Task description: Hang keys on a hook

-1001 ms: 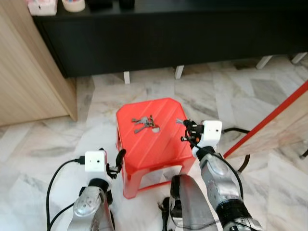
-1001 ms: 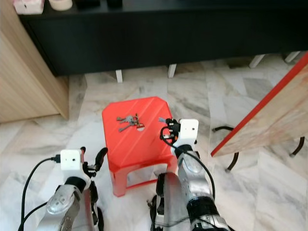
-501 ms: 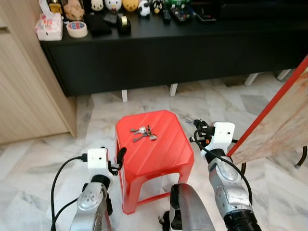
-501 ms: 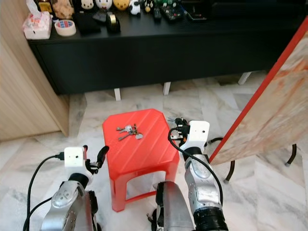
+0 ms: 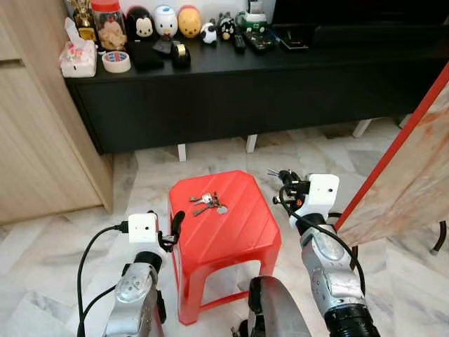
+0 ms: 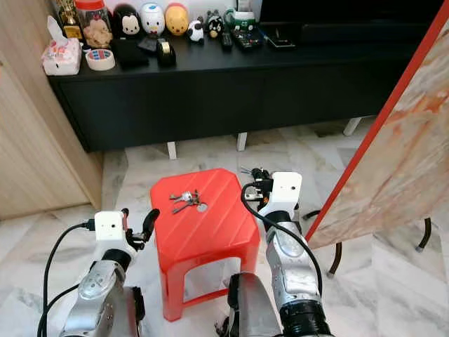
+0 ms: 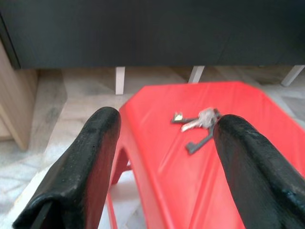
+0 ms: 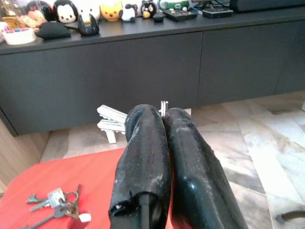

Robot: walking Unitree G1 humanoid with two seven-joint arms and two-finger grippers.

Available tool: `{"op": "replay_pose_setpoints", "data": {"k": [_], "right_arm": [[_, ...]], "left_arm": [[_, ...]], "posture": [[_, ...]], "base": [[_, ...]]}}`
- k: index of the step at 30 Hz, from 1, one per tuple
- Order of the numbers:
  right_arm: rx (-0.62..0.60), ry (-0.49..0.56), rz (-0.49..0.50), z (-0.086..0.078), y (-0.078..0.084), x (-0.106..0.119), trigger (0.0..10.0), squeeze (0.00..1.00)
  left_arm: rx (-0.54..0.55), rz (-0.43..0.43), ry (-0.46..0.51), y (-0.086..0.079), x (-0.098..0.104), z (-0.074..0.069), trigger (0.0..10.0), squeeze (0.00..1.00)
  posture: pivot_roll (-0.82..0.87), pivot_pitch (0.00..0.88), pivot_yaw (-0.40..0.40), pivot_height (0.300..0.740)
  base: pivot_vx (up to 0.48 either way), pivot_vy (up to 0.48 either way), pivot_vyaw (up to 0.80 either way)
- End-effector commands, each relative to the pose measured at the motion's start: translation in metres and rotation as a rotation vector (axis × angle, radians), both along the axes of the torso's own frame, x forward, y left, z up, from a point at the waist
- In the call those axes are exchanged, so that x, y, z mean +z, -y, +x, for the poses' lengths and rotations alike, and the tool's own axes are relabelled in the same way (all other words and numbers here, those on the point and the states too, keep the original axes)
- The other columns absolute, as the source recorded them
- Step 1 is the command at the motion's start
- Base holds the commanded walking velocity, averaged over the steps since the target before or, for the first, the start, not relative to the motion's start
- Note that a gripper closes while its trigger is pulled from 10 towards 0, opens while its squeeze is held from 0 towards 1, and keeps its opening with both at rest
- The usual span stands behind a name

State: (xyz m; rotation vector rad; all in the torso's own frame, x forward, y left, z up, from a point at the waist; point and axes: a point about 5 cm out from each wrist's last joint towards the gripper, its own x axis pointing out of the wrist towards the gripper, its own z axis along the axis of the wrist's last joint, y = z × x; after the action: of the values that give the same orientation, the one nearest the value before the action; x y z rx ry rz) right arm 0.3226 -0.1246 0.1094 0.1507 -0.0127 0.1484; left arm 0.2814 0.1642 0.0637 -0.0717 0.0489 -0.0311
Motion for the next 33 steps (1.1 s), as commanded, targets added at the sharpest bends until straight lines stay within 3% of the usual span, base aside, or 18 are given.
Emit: {"op": "replay_pose_setpoints", "data": {"k": [1, 14, 33], "right_arm": [[-0.001, 0.012, 0.003, 0.001, 0.0004, 0.0042, 10.0, 0.0], [0.006, -0.014, -0.027, 0.0008, 0.0, -0.0002, 10.0, 0.0], [0.023, -0.012, -0.032, -0.0007, -0.0042, -0.0018, 10.0, 0.0]], "left_arm": [[-0.008, -0.008, 0.014, 0.0027, 0.002, 0.0026, 10.0, 0.0], [-0.014, -0.018, 0.033, 0.0061, 0.0022, 0.0063, 10.0, 0.0], [-0.018, -0.02, 0.034, 0.0054, -0.0016, 0.0046, 10.0, 0.0]], "posture": [[0.02, 0.057, -0.106, 0.649], [0.02, 0.038, -0.11, 0.737], [0.02, 0.0, -0.112, 0.737]], "base": [[0.0, 0.0, 0.0], [0.0, 0.0, 0.0], [0.0, 0.0, 0.0]]}}
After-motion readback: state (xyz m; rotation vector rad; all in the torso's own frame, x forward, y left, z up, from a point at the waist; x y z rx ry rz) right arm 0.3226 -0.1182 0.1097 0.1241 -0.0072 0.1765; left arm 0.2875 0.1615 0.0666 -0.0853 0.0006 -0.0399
